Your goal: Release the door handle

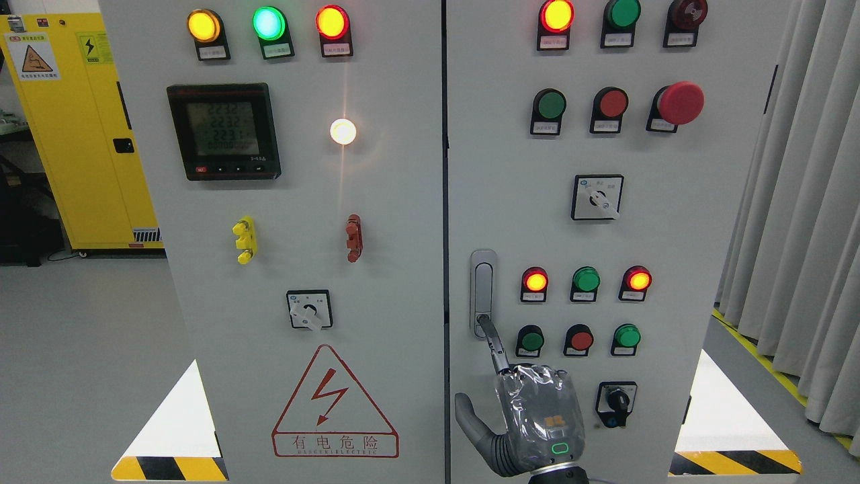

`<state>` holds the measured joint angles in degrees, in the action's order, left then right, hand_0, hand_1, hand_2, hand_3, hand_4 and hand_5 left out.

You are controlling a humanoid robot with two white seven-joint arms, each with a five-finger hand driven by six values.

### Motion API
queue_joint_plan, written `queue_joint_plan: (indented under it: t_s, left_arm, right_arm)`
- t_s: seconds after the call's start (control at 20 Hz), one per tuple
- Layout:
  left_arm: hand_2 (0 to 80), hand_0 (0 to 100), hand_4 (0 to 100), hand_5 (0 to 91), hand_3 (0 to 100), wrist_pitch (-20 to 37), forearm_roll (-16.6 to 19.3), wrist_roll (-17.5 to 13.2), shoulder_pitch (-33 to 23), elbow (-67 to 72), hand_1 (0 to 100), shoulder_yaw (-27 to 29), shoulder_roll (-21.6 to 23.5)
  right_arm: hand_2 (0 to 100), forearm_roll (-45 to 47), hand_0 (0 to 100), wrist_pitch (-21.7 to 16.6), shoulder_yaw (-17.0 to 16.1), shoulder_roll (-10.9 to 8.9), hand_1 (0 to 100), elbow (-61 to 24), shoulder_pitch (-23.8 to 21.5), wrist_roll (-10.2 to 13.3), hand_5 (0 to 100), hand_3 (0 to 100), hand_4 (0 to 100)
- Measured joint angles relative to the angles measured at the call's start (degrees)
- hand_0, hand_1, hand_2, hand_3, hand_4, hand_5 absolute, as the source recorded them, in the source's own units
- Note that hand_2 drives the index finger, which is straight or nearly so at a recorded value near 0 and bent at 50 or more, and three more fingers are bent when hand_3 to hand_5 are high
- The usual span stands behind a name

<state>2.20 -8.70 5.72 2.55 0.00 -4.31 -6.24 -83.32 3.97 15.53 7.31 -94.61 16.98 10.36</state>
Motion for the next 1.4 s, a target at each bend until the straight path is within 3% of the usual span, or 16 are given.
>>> queue_joint_plan:
  t_s: [1.4]
  left_arm:
    - [0.0,12,0,0.0,0,0.0,0.0,0.0,0.0,0.0,56,0.0,0.0]
  right_arm:
    - [1,0.08,44,0.06,0.07,-0.03,38,-0.08,-1.01,-0.94,100,100,100]
